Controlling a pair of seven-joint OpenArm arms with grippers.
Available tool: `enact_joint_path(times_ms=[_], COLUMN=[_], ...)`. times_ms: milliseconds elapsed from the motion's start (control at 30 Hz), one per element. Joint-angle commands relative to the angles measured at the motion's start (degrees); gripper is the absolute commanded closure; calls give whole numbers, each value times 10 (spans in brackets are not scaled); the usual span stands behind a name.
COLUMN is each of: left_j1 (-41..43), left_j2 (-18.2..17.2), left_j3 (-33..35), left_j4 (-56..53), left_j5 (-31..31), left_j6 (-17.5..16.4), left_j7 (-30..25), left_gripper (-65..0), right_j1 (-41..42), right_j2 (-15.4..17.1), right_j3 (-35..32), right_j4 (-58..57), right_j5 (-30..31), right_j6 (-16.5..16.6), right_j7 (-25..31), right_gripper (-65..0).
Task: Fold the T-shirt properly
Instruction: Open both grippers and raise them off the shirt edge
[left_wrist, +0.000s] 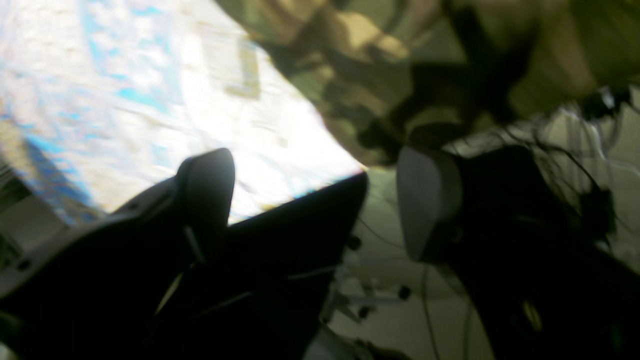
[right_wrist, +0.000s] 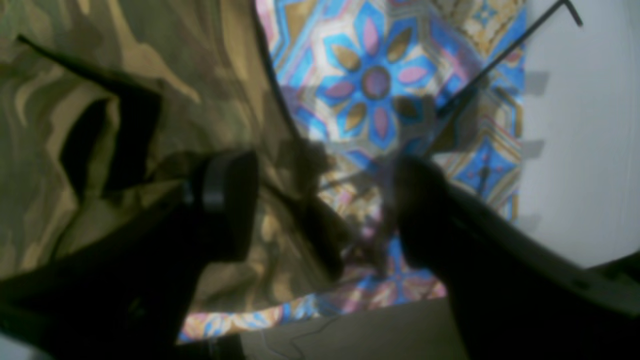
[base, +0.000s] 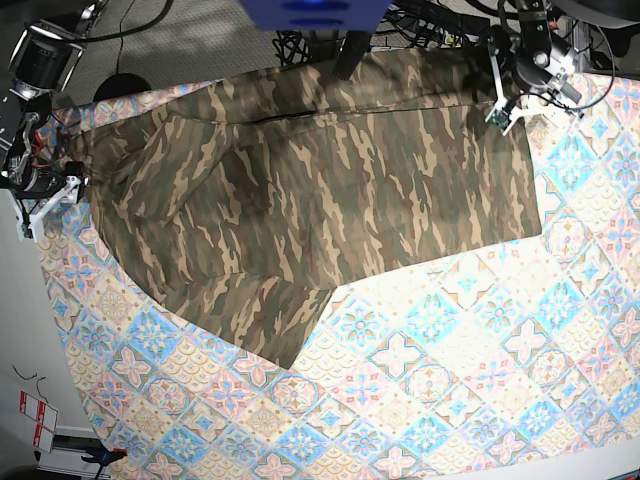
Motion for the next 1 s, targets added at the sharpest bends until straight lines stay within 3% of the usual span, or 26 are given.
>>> enact_joint_path(times_ms=[0,333,633,800,967], left_j1=[3,-1,-70,-95,-168], left_j2=[-3,-5,-13,-14,-17], left_j3=[-4,-3,-6,-39,-94], left_j4=[9,-46,-153,-219,-309], left_j5=[-9,-34,-28,-27,-23], left_j6=[3,3,3,3,3], left_j7=[2,2,-13,-74,-79], left_gripper=[-500,-498,-495,-495,-494], right_j1=[7,6,5,5,5], right_j2=[15,15,15,15,15], right_j3=[3,3,3,3,3], right_j4=[9,9,9,9,9], right_j5=[3,3,3,3,3], right_j6=[0,0,0,0,0], right_j7=[7,8,11,11,13], right_gripper=[-415,-414,-413,-413,-413])
